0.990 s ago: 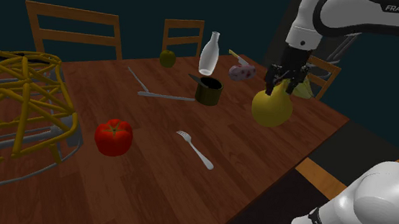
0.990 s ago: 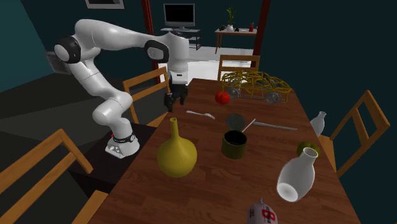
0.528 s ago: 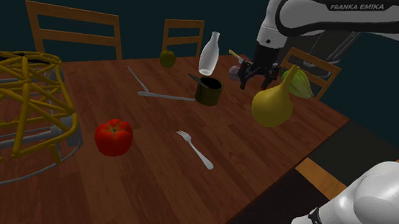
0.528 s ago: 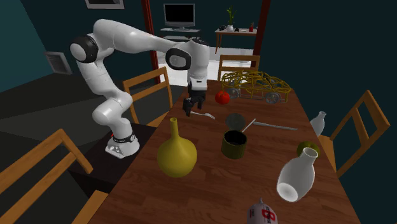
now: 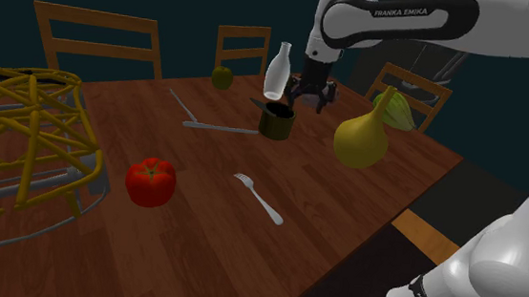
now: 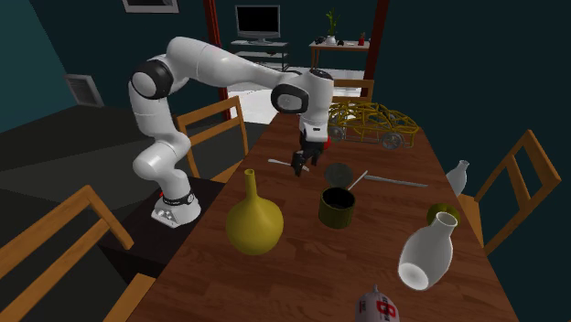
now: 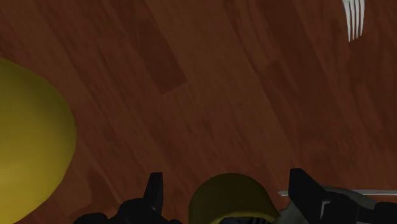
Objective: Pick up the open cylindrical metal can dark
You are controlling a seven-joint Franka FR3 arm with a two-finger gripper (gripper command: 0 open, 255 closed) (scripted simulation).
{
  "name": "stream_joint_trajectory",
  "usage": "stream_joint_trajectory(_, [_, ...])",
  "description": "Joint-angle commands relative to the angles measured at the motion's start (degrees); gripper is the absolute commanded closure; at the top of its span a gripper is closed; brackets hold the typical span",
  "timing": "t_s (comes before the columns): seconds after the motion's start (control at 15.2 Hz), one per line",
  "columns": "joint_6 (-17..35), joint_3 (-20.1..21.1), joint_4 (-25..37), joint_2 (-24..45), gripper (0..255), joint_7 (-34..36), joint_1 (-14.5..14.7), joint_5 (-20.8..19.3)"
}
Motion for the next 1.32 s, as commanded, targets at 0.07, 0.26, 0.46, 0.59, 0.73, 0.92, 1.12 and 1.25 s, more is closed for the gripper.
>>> stream_joint_trajectory(0.07, [-0.1,0.0,7.6,7.2,0,2.5,0.3,-0.4])
stream_joint_trajectory(0.26, [-0.9,-0.2,15.9,14.3,0,4.7,0.8,-0.8])
stream_joint_trajectory(0.46, [-2.7,-0.6,25.7,22.1,0,6.8,1.3,-1.1])
stream_joint_trajectory(0.59, [-4.6,-0.9,33.6,27.8,0,8.0,1.7,-1.2])
stream_joint_trajectory(0.73, [-7.2,-1.2,42.8,34.1,0,9.1,2.1,-1.3])
stream_joint_trajectory(0.92, [-4.9,-1.3,40.3,34.0,0,9.1,2.0,-1.3])
stream_joint_trajectory(1.12, [-2.6,-1.3,38.2,34.1,0,9.1,2.0,-1.3])
stream_joint_trajectory(1.25, [-1.5,-1.3,37.1,34.2,0,9.1,2.0,-1.3])
